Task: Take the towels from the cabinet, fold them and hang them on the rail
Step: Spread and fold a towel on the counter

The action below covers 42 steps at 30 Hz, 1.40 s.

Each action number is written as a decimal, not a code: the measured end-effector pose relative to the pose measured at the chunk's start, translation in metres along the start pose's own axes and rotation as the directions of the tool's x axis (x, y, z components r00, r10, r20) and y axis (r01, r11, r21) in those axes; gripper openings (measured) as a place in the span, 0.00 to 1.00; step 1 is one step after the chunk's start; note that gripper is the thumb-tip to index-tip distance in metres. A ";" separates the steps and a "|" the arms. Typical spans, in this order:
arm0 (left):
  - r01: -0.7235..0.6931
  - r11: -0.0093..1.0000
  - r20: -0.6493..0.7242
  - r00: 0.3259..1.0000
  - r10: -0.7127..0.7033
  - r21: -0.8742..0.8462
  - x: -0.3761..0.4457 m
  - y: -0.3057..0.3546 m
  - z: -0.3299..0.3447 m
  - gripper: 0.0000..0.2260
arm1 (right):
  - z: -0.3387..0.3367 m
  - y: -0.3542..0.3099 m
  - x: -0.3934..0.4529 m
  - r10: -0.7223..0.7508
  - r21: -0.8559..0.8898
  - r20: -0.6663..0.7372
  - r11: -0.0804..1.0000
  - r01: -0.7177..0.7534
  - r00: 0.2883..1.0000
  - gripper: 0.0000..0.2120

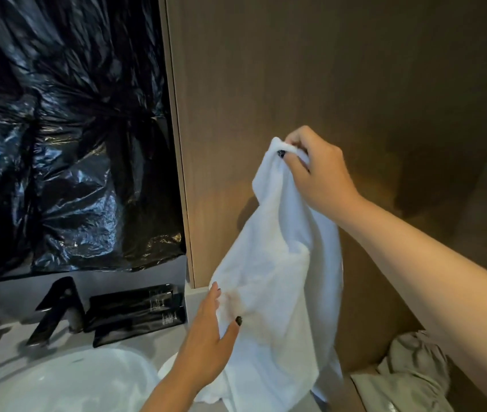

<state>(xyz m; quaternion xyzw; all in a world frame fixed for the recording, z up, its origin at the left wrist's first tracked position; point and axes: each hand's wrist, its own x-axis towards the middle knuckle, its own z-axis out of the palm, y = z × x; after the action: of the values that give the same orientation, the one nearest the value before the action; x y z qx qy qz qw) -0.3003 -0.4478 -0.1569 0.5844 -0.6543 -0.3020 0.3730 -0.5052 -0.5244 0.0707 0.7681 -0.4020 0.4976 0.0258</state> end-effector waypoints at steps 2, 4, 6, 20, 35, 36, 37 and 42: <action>-0.033 0.999 -0.072 0.997 0.030 -0.043 -0.002 0.020 0.003 0.33 | -0.016 0.002 -0.001 -0.050 -0.026 0.018 0.998 0.051 0.999 0.02; -0.070 0.990 -0.137 0.989 0.052 -0.127 -0.007 0.048 0.004 0.31 | -0.033 0.004 -0.005 -0.116 -0.053 0.042 0.992 0.119 0.992 0.02; -0.134 0.967 -0.204 0.975 0.089 -0.217 -0.012 0.080 0.002 0.30 | -0.052 0.006 -0.009 -0.210 -0.081 0.079 0.973 0.216 0.975 0.04; -0.404 0.886 -0.405 0.867 0.291 -0.229 -0.078 0.242 0.025 0.11 | -0.169 -0.018 -0.071 -0.513 0.036 0.422 0.834 0.551 0.748 0.08; -0.254 0.909 -0.245 0.953 0.177 -0.331 -0.159 0.205 0.096 0.11 | -0.213 0.005 -0.162 -0.342 0.071 0.505 0.932 0.356 0.793 0.06; -0.237 0.923 -0.229 0.958 0.171 -0.305 -0.164 0.198 0.098 0.10 | -0.215 0.007 -0.167 -0.296 0.053 0.497 0.949 0.312 0.816 0.06; -0.218 0.943 -0.209 0.964 0.166 -0.253 -0.168 0.191 0.100 0.09 | -0.216 0.010 -0.172 -0.255 0.040 0.487 0.962 0.270 0.836 0.06; -0.103 0.992 -0.165 0.982 0.091 -0.068 -0.192 0.150 0.094 0.14 | -0.210 0.019 -0.188 -0.034 0.033 0.428 0.999 0.022 0.903 0.08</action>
<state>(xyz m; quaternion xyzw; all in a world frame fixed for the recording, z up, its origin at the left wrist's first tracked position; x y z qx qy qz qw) -0.4525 -0.2411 -0.1089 0.5597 -0.6376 -0.2599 0.4612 -0.7074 -0.3332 0.0220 0.8646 -0.3801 0.3219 -0.0666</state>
